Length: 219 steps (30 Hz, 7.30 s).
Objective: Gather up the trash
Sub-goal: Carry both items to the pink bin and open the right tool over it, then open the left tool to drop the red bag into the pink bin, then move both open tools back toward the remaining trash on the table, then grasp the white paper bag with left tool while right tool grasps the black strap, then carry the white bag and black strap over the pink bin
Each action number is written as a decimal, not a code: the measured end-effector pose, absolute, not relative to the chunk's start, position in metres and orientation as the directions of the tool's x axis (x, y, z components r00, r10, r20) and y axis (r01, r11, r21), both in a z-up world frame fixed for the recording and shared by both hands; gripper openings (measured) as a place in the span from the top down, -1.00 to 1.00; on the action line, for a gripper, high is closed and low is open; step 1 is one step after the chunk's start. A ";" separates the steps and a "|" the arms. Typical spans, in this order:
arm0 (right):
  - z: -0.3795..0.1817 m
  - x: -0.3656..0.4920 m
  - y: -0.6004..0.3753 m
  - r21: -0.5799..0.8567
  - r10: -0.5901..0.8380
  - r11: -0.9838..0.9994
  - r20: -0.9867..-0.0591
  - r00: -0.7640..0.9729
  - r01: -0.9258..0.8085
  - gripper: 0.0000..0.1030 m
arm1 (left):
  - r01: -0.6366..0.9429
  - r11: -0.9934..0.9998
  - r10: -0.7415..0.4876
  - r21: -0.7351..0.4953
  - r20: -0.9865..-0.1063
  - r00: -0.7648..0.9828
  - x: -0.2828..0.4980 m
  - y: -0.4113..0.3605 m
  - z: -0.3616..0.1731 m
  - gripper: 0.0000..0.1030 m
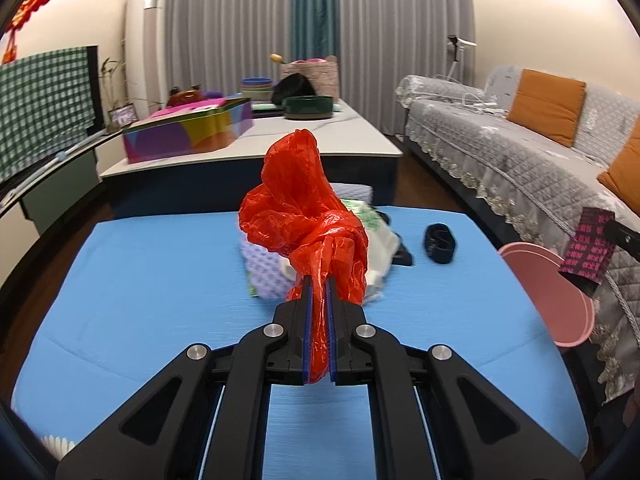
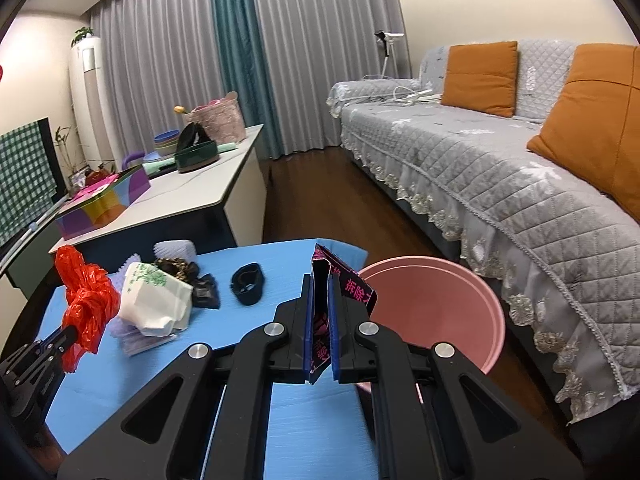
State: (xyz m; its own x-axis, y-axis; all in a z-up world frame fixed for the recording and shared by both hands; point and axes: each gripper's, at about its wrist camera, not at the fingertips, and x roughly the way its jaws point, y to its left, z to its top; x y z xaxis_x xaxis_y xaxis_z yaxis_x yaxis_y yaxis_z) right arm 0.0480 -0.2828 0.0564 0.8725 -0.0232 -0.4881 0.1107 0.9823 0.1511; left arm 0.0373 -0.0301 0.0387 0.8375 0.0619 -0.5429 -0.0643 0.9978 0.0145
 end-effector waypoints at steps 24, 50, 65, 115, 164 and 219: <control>0.067 0.052 -0.348 0.107 -0.187 0.959 -0.455 0.871 0.262 0.85 | 0.156 0.988 -0.124 0.014 -0.543 0.830 0.061 -0.123 0.051 0.89; 0.050 0.083 -0.393 0.086 -0.255 0.937 -0.498 0.829 0.340 0.85 | 0.401 0.913 -0.374 -0.074 -0.541 0.753 0.120 -0.225 0.032 0.89; 0.034 0.098 -0.407 0.087 -0.266 0.928 -0.529 0.806 0.363 0.83 | 0.469 0.882 -0.411 -0.050 -0.569 0.712 0.137 -0.243 0.007 0.89; 0.101 0.064 -0.279 0.112 -0.146 0.974 -0.360 0.921 0.198 -0.83 | 0.117 0.992 -0.126 -0.047 -0.403 0.907 0.054 -0.073 0.099 -0.85; -0.010 0.196 -0.195 0.171 0.108 0.985 -0.632 0.767 0.002 -0.22 | -0.017 0.990 -0.068 -0.142 -0.573 0.817 0.151 0.014 -0.005 -0.73; 0.037 0.110 -0.215 0.109 0.113 0.992 -0.596 0.795 -0.060 0.74 | 0.085 0.991 -0.127 -0.105 -0.518 0.846 0.095 -0.013 0.050 -0.30</control>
State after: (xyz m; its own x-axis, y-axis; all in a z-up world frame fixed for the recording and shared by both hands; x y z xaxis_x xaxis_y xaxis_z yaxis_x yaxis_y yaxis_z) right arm 0.1104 -0.2153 0.0371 0.7949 0.1134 -0.5960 -0.0597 0.9922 0.1092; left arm 0.0954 -0.0128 0.0500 0.8461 -0.1274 -0.5175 0.0852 0.9909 -0.1046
